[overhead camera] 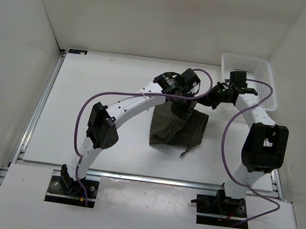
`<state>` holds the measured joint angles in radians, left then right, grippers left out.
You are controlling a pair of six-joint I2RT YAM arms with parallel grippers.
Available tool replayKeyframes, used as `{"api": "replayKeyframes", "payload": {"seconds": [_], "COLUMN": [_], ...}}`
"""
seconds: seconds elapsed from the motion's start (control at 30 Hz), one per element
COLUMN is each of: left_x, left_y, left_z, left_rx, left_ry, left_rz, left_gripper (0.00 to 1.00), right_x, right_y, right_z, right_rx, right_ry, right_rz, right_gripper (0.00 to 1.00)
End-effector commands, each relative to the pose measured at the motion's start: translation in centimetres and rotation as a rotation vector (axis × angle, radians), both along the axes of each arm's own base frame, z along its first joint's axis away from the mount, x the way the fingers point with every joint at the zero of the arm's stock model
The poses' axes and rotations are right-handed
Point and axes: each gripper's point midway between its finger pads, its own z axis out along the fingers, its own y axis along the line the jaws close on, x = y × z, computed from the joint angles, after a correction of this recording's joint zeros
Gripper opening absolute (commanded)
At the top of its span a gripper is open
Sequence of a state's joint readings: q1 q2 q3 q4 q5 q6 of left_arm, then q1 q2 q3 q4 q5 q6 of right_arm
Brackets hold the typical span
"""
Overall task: Fold and stack the shorts
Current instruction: Fold the shorts
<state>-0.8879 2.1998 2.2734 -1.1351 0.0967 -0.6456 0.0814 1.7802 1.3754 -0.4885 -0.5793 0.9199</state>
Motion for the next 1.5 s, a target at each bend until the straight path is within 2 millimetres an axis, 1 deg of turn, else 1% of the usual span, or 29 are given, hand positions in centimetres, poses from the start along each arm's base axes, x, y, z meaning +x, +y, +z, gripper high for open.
{"api": "replayKeyframes", "payload": {"seconds": [0.0, 0.07, 0.2, 0.23, 0.3, 0.4, 0.43, 0.5, 0.53, 0.57, 0.67, 0.73, 0.8, 0.83, 0.87, 0.9, 0.93, 1.0, 1.03, 1.13, 1.17, 1.2, 1.23, 1.3, 1.33, 1.37, 1.4, 1.43, 1.47], "left_x": [-1.1, -1.3, -1.7, -1.6, -1.7, -3.1, -3.2, -4.0, -4.1, -4.5, -4.9, -5.1, -4.7, -4.6, -4.4, -4.4, -4.2, -3.9, -3.7, -3.6, -3.8, -3.9, -4.1, -4.4, -4.4, -4.6, -4.6, -4.8, -4.9], "left_y": [-0.9, -0.3, -0.6, -0.6, -1.2, -2.5, -2.6, -3.2, -3.4, -3.7, -4.5, -5.1, -5.7, -5.8, -6.1, -6.2, -6.6, -7.0, -7.0, -7.3, -7.4, -7.4, -7.5, -7.2, -7.2, -7.0, -6.9, -6.6, -6.1], "left_z": [2.5, 2.8, 3.2, 2.8, 2.9, 2.6, 3.0, 2.1, 2.4, 1.9, 1.7, 1.0, 1.2, 0.3, 0.2, -0.7, -0.7, -1.5, -2.3, -2.8, -3.3, -3.3, -3.2, -3.9, -3.1, -2.2, -1.3, -0.6, 1.2], "left_rx": [-0.073, -0.065, -0.084, -0.077, -0.098, -0.121, -0.134, -0.131, -0.141, -0.134, -0.147, -0.143, -0.159, -0.147, -0.153, -0.142, -0.152, -0.15, -0.136, -0.137, -0.135, -0.141, -0.146, -0.134, -0.145, -0.155, -0.166, -0.168, -0.179], "left_ry": [-0.015, -0.028, -0.024, -0.018, -0.015, 0.006, 0.005, 0.027, 0.021, 0.029, 0.043, 0.048, 0.04, 0.052, 0.046, 0.064, 0.064, 0.065, 0.076, 0.082, 0.098, 0.105, 0.111, 0.128, 0.118, 0.102, 0.092, 0.082, 0.056], "left_rz": [-0.065, -0.07, -0.105, -0.105, -0.128, -0.197, -0.203, -0.25, -0.263, -0.272, -0.293, -0.302, -0.295, -0.294, -0.294, -0.284, -0.275, -0.275, -0.259, -0.251, -0.257, -0.262, -0.267, -0.279, -0.28, -0.289, -0.29, -0.299, -0.294], "left_gripper": [0.1, 0.1, 0.1, 0.1, 0.1, 0.1, 0.1, 0.1, 0.1, 0.1, 0.1, 0.1, 0.1, 0.1, 0.1, 0.1, 0.1, 0.1, 0.1, 0.1, 0.13, 0.28, 0.35, 0.49, 0.59, 0.66, 0.73, 0.78, 0.85], "right_x": [-0.5, -0.5, -1.2, -1.5, -1.8, -2.8, -3.0, -3.8, -4.1, -4.6, -5.3, -5.8, -6.2, -6.1, -6.0, -5.9, -5.9, -5.4, -5.3, -5.3, -5.6, -5.4, -5.6, -5.7, -5.7, -5.9, -5.9, -6.0, -6.0], "right_y": [-1.8, -2.6, -3.4, -3.6, -4.0, -5.4, -5.6, -6.7, -7.1, -7.5, -9.0, -9.4, -9.8, -10.4, -10.6, -10.9, -11.0, -12.3, -12.7, -14.1, -14.1, -14.1, -14.1, -13.9, -13.9, -13.6, -13.6, -13.5, -13.2], "right_z": [2.8, 2.9, 3.2, 3.5, 3.5, 3.0, 3.6, 2.6, 3.0, 2.4, 1.9, 0.7, 0.1, 0.0, -0.3, -1.1, -1.5, -2.5, -2.5, -4.1, -4.9, -5.3, -6.0, -6.4, -6.4, -6.1, -5.7, -5.3, -4.4], "right_rx": [-0.058, -0.1, -0.156, -0.171, -0.195, -0.262, -0.276, -0.344, -0.369, -0.391, -0.444, -0.468, -0.49, -0.503, -0.515, -0.529, -0.539, -0.587, -0.609, -0.676, -0.679, -0.679, -0.681, -0.676, -0.676, -0.662, -0.66, -0.654, -0.639], "right_ry": [-0.131, -0.156, -0.171, -0.18, -0.186, -0.19, -0.203, -0.188, -0.211, -0.198, -0.192, -0.166, -0.152, -0.148, -0.138, -0.123, -0.113, -0.09, -0.087, -0.053, -0.03, -0.025, -0.006, 0.003, 0.003, -0.007, -0.019, -0.035, -0.06], "right_rz": [0.005, -0.002, -0.011, -0.011, -0.017, -0.039, -0.051, -0.061, -0.065, -0.066, -0.095, -0.093, -0.103, -0.119, -0.124, -0.128, -0.131, -0.162, -0.175, -0.214, -0.206, -0.204, -0.198, -0.18, -0.179, -0.175, -0.179, -0.171, -0.171], "right_gripper": [0.0, 0.0, 0.0, 0.0, 0.0, 0.0, 0.0, 0.0, 0.0, 0.0, 0.0, 0.0, 0.0, 0.0, 0.0, 0.0, 0.0, 0.0, 0.0, 0.0, 0.0, 0.0, 0.0, 0.14, 0.22, 0.49, 0.64, 0.71, 0.72]}}
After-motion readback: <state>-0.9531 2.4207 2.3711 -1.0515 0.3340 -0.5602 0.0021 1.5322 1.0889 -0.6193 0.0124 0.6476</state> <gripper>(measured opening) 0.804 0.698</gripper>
